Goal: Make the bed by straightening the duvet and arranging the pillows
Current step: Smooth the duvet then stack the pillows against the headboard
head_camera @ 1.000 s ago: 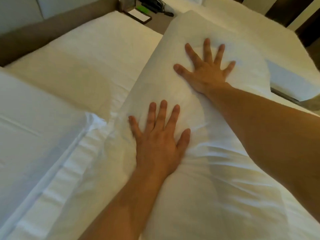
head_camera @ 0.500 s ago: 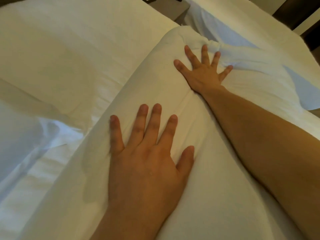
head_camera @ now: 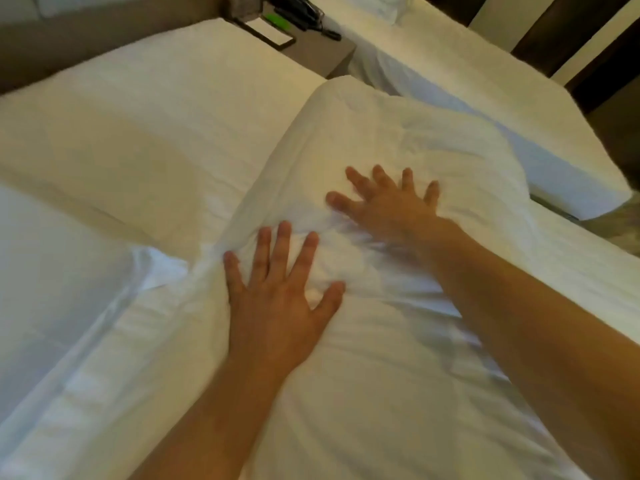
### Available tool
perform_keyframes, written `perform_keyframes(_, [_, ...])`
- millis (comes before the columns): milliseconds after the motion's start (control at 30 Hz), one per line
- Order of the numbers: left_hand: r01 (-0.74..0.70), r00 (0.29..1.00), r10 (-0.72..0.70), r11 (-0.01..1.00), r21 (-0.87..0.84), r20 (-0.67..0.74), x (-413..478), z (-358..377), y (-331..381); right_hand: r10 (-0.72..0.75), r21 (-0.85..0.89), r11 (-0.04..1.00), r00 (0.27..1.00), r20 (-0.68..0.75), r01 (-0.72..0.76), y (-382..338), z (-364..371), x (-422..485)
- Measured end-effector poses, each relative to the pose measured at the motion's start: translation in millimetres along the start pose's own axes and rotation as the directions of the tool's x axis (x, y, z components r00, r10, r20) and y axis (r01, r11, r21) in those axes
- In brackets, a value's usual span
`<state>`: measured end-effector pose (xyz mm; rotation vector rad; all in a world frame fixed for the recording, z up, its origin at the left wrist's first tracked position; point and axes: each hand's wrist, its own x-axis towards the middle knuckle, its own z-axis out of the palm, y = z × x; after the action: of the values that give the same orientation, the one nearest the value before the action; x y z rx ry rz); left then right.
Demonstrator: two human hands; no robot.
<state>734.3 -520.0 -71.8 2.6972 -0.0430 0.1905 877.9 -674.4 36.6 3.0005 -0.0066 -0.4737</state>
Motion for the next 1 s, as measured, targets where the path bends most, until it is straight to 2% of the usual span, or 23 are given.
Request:
perform_keyframes(100, [-0.022, 0.999, 0.021, 1.000, -0.015, -0.025, -6, -8, 5, 0.051, -0.100, 0.993, 0.997, -0.063, -0.057, 18, 32, -136])
perform_keyframes(167, [-0.026, 0.999, 0.025, 1.000, -0.018, -0.048, -11, -9, 8, 0.148, -0.081, 0.984, 0.983, -0.105, -0.157, 34, 51, -173])
perform_keyframes(267, [-0.030, 0.999, 0.030, 1.000, -0.006, -0.035, -10, -4, 10, 0.200, 0.073, 0.979, 0.968, -0.152, -0.191, 49, 81, -158])
perform_keyframes(400, [-0.018, 0.999, 0.018, 1.000, 0.000, -0.029, -4, -6, 14, 0.151, 0.191, 0.974, 0.980, -0.131, -0.124, 54, 98, -141])
perform_keyframes(467, [0.075, 0.996, -0.076, 0.997, -0.023, -0.035, -5, -21, 15, 0.169, 0.184, 0.974, 0.969, -0.181, -0.135, 64, 89, -158])
perform_keyframes(533, [0.284, 0.958, -0.283, 0.959, 0.005, 0.043, -3, -42, 4, 0.304, 0.228, 0.940, 0.930, -0.209, -0.256, 79, 86, -183])
perform_keyframes(600, [0.467, 0.860, -0.457, 0.884, 0.008, 0.227, 4, -62, -17, 0.514, 0.389, 0.813, 0.847, -0.132, -0.433, 102, 91, -205])
perform_keyframes(667, [0.575, 0.759, -0.495, 0.815, -0.076, 0.423, 9, -74, -36, 0.641, 0.587, 0.610, 0.767, 0.030, -0.533, 123, 97, -217])
perform_keyframes(767, [0.596, 0.728, -0.471, 0.793, -0.122, 0.498, 14, -70, -43, 0.628, 0.755, 0.392, 0.753, 0.198, -0.526, 145, 98, -221])
perform_keyframes(867, [0.609, 0.725, -0.469, 0.779, -0.150, 0.505, 16, -59, -43, 0.593, 0.812, 0.217, 0.734, 0.331, -0.542, 163, 104, -228])
perform_keyframes(1000, [0.640, 0.703, -0.454, 0.740, -0.207, 0.548, 17, -48, -49, 0.500, 0.773, 0.171, 0.730, 0.467, -0.611, 170, 118, -232])
